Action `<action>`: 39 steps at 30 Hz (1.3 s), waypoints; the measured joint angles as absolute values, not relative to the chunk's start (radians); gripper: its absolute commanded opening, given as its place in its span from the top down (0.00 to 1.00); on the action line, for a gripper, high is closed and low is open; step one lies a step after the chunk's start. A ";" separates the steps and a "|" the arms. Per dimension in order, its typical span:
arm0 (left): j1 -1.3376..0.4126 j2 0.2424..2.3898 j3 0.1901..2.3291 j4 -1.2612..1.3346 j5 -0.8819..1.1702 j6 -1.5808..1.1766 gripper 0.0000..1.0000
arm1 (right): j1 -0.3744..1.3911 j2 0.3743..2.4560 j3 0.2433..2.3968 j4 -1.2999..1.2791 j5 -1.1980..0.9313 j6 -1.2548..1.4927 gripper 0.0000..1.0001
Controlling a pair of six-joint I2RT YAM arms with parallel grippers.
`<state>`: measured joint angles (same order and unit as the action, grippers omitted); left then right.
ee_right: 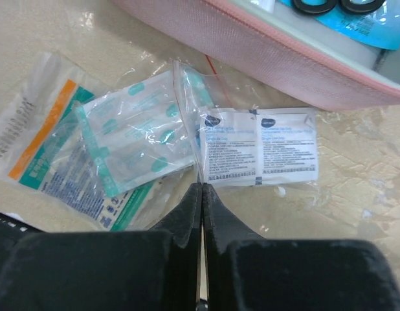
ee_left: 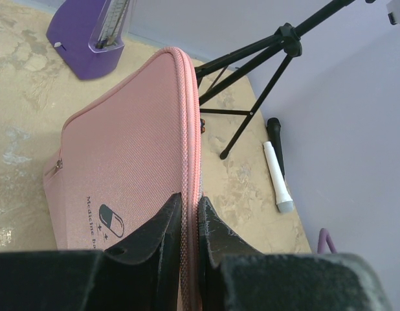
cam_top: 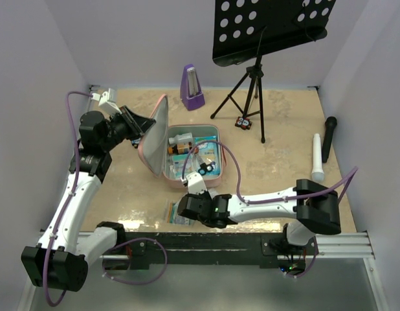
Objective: Organize the medicine kit
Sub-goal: Pick up the medicine pouch from the center of the board, then place the medicine pouch inside the medicine box.
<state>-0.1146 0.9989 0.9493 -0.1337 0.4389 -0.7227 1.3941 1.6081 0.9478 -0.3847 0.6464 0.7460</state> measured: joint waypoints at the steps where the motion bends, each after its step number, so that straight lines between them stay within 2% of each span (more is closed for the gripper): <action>1: -0.115 0.999 0.949 -0.134 0.439 -0.722 1.00 | 1.396 1.599 0.960 -0.406 0.648 0.747 1.00; 8: -0.115 0.999 0.949 -0.134 0.439 -0.722 1.00 | 1.427 1.409 1.167 -0.563 0.660 0.726 1.00; 15: -0.115 0.999 0.949 -0.131 0.438 -0.727 1.00 | 1.388 1.303 1.455 -0.580 0.697 0.673 1.00; 22: -0.115 0.982 0.912 -0.083 0.422 -0.784 1.00 | 1.156 1.214 1.330 -0.354 0.607 0.671 1.00; 39: -0.115 0.948 0.860 -0.022 0.368 -0.876 1.00 | 1.043 1.284 1.159 0.369 0.230 0.852 1.00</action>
